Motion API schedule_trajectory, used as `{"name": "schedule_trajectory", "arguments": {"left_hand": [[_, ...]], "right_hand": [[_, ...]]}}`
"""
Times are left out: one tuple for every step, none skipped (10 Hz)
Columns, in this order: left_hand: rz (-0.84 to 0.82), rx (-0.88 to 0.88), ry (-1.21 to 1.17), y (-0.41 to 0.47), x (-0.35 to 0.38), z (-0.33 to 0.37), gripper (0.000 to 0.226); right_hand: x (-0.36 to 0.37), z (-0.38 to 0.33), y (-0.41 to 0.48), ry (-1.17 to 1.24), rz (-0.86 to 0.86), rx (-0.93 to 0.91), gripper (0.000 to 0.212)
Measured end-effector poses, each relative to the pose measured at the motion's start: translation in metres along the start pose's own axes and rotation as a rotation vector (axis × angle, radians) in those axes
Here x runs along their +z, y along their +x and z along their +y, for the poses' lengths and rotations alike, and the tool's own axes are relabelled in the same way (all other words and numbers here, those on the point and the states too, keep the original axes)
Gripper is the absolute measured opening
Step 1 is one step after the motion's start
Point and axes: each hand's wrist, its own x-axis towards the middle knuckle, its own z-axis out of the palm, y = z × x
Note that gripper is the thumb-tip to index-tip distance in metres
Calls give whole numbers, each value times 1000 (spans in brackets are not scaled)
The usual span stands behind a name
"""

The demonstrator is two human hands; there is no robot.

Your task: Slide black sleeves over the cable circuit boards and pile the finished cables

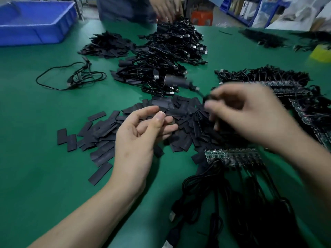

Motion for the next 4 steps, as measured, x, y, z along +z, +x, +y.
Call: {"name": "schedule_trajectory", "arguments": {"left_hand": [[-32,3,42,0,1,-3,17],[-69,25,71,-1,2,-6,17],[-109,23,85,-3,3,-7,16],[-123,28,86,-4,4,-8,19]], "right_hand": [[-11,-11,61,-134,107,-33,12],[1,-16,139,-266,161,-55,23],[20,-27,200,-385,152,-55,33],[41,-42,228,-317,58,-62,52]]}}
